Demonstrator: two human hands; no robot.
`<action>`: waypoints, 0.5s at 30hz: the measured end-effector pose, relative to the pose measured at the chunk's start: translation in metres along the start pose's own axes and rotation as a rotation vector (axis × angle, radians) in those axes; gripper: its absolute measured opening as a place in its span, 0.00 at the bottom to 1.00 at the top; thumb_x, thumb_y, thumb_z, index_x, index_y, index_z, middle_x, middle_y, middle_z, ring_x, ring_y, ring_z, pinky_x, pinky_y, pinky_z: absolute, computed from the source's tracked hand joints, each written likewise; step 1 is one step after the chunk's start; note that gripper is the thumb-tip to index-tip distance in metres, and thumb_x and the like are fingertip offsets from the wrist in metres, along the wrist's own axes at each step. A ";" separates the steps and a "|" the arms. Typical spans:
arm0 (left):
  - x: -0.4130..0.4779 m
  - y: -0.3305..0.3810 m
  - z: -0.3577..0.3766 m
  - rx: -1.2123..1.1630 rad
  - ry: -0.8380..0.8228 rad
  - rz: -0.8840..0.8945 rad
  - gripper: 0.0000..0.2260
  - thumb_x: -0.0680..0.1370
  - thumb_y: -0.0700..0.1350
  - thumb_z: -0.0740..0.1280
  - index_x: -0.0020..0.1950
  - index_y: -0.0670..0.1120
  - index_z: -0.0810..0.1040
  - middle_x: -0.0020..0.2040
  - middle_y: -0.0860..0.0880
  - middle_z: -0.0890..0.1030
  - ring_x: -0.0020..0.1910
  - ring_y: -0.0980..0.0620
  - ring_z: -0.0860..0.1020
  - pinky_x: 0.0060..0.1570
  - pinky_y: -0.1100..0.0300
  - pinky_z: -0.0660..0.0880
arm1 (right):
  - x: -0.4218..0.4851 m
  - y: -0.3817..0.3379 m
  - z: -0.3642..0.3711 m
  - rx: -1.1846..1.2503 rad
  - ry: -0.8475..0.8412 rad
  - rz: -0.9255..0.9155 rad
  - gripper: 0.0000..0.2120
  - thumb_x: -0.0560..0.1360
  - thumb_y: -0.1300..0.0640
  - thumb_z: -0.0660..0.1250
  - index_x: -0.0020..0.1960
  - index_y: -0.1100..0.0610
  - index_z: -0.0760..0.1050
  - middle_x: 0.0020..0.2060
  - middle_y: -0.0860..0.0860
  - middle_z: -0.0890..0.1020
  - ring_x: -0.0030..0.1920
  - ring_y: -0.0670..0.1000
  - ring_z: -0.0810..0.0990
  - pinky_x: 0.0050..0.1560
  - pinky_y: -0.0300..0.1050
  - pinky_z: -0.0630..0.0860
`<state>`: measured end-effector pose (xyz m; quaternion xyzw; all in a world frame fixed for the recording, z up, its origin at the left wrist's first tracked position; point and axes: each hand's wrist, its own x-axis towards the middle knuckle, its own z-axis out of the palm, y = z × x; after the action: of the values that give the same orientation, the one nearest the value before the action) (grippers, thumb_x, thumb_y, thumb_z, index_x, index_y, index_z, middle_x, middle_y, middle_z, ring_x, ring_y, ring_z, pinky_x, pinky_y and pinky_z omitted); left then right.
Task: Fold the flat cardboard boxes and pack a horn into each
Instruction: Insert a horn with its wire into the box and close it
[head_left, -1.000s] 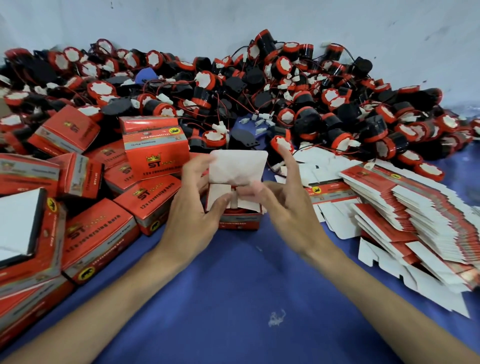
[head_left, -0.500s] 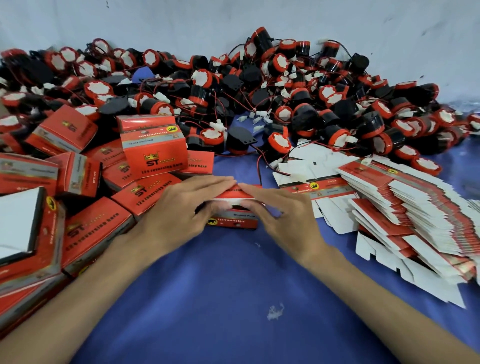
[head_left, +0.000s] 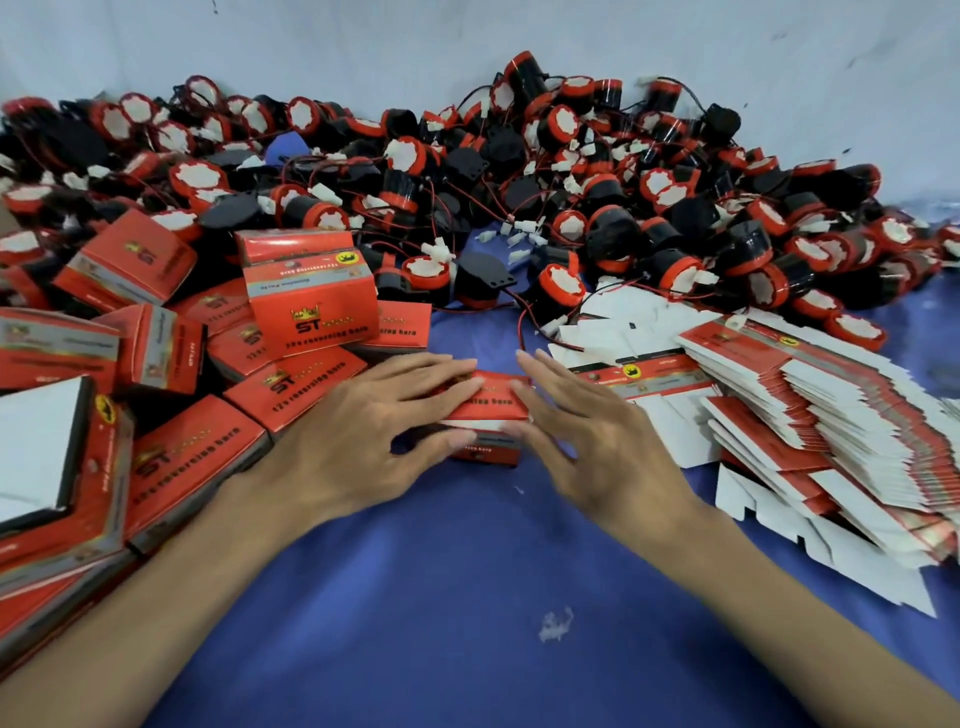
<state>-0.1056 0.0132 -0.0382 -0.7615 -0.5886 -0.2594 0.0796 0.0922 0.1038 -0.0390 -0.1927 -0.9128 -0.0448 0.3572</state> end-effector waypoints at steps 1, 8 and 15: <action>0.000 0.000 0.001 0.007 -0.007 0.008 0.22 0.78 0.56 0.60 0.67 0.45 0.75 0.66 0.49 0.76 0.64 0.45 0.74 0.66 0.55 0.67 | -0.001 0.003 0.004 0.038 -0.006 -0.024 0.15 0.74 0.57 0.69 0.55 0.66 0.81 0.59 0.60 0.80 0.61 0.61 0.78 0.55 0.56 0.79; 0.001 0.002 0.010 0.024 -0.085 -0.064 0.25 0.75 0.59 0.61 0.67 0.46 0.76 0.67 0.42 0.73 0.62 0.42 0.71 0.64 0.54 0.64 | -0.006 0.012 0.007 0.198 -0.087 -0.127 0.17 0.77 0.56 0.63 0.64 0.62 0.76 0.65 0.56 0.75 0.56 0.56 0.82 0.51 0.44 0.78; 0.002 0.008 0.003 0.039 0.051 0.036 0.20 0.75 0.53 0.64 0.60 0.42 0.81 0.61 0.42 0.79 0.53 0.39 0.76 0.54 0.45 0.76 | 0.001 0.022 -0.003 0.152 -0.198 -0.176 0.17 0.79 0.53 0.61 0.64 0.57 0.77 0.65 0.53 0.76 0.66 0.56 0.74 0.62 0.51 0.75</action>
<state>-0.0967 0.0137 -0.0389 -0.7635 -0.5775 -0.2657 0.1139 0.1019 0.1233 -0.0370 -0.0875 -0.9578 0.0126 0.2736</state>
